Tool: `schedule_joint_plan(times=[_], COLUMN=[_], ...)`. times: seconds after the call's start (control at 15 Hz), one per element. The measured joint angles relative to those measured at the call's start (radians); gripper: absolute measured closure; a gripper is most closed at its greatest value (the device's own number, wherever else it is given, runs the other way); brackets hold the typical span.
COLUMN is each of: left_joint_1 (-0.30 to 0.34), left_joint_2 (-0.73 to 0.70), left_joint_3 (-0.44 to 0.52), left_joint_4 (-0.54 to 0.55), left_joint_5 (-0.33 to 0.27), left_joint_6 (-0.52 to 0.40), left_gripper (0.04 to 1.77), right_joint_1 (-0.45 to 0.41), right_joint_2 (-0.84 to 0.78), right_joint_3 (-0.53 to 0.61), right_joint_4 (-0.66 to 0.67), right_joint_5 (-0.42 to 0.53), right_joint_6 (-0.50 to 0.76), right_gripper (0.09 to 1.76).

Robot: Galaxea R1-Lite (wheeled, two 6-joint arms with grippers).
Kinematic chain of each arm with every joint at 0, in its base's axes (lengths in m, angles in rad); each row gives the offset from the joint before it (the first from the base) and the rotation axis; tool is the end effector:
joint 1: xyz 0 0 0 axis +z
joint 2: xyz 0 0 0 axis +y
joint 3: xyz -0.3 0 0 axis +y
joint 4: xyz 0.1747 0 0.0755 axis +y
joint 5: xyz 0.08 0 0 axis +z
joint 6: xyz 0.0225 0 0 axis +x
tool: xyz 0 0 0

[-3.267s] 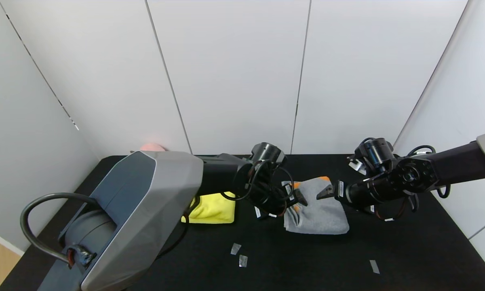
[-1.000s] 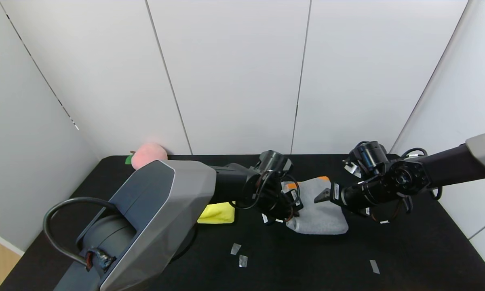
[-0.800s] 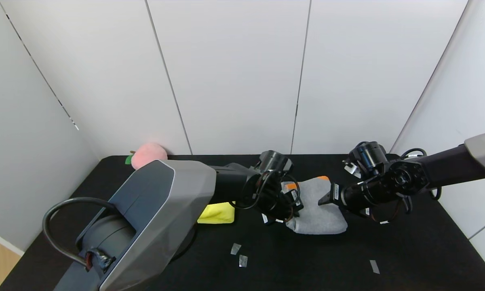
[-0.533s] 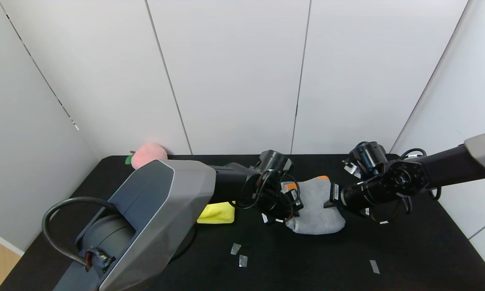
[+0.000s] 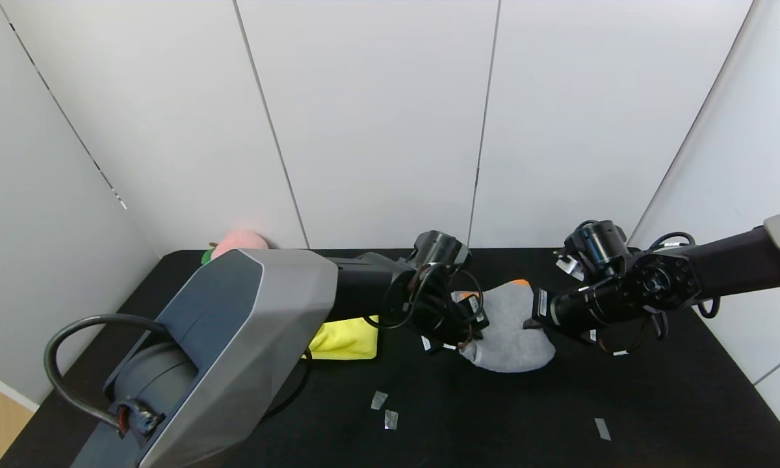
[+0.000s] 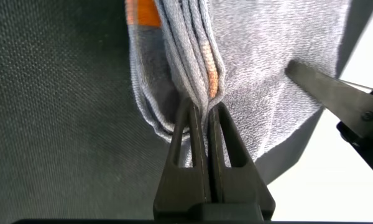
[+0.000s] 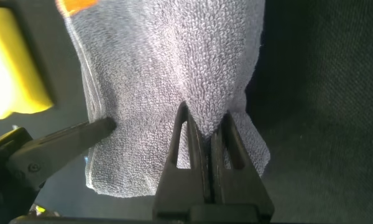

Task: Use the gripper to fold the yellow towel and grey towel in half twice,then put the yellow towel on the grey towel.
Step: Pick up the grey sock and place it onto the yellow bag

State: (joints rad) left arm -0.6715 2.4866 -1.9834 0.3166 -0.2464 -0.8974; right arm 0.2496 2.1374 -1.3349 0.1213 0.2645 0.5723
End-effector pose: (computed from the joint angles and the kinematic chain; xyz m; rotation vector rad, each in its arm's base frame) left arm 0.3856 -0.3134 0.0902 -0.6077 1.1405 -0.4264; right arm 0.3843 0.1040 0.0988 0.5253 1.0435 0.1964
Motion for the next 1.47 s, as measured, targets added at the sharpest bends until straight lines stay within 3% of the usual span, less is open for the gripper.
schedule_joint_plan(times=[0.53,0.8,1.47], left_joint_1=[0.002,0.017,0.124], left_joint_2=[-0.123,-0.182,-0.312], left_joint_3=[0.009,0.011,0.037], left_joint_4=[0.063,0.104,0.212], left_joint_5=[0.009,0.043,0.077], left_joint_6=[0.102,0.174,0.363], left_gripper=[1.68,1.68,1.68], right_joint_1=[0.040,0.080,0.227], right_joint_2=[-0.130,-0.179,-0.167], right_joint_3=[-0.006,-0.031,-0.150], right_joint_4=[0.002,0.000,-0.005], right_joint_5=[0.004,0.005,-0.010], right_joint_6=[0.002,0.002,-0.011], right_gripper=[1.71,1.71,1.71])
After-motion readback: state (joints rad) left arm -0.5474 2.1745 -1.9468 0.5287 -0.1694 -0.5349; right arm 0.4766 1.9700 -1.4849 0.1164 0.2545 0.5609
